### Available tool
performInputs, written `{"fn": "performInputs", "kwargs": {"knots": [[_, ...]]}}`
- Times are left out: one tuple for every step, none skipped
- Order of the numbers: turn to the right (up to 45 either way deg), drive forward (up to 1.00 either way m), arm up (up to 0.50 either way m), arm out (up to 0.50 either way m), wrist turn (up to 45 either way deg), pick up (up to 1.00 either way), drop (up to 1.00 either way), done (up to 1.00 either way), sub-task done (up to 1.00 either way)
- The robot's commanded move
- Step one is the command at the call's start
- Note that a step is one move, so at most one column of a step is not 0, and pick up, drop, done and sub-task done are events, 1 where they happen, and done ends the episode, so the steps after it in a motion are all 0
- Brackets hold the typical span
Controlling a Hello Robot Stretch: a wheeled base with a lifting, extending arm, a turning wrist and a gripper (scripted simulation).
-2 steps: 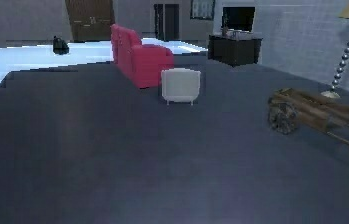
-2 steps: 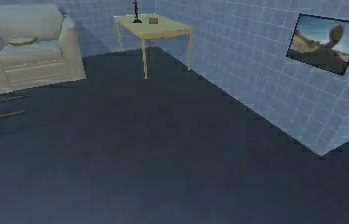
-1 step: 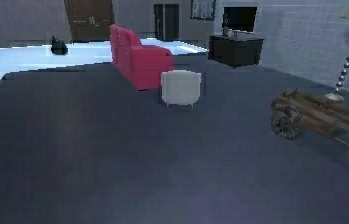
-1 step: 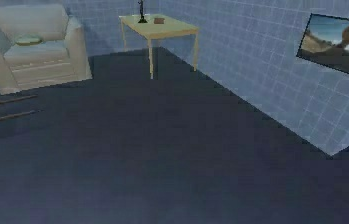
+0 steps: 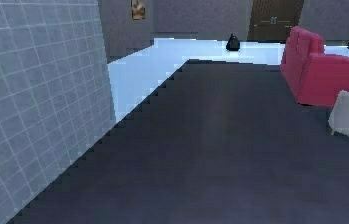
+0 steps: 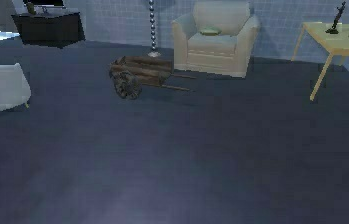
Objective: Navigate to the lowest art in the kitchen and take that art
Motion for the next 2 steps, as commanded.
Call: {"fn": "performInputs", "kwargs": {"knots": [[-3.0,0.0,0.0,0.0,0.0,0.0,0.0,0.0,0.0],[0.0,1.0,0.0,0.0,0.0,0.0,0.0,0.0,0.0]]}}
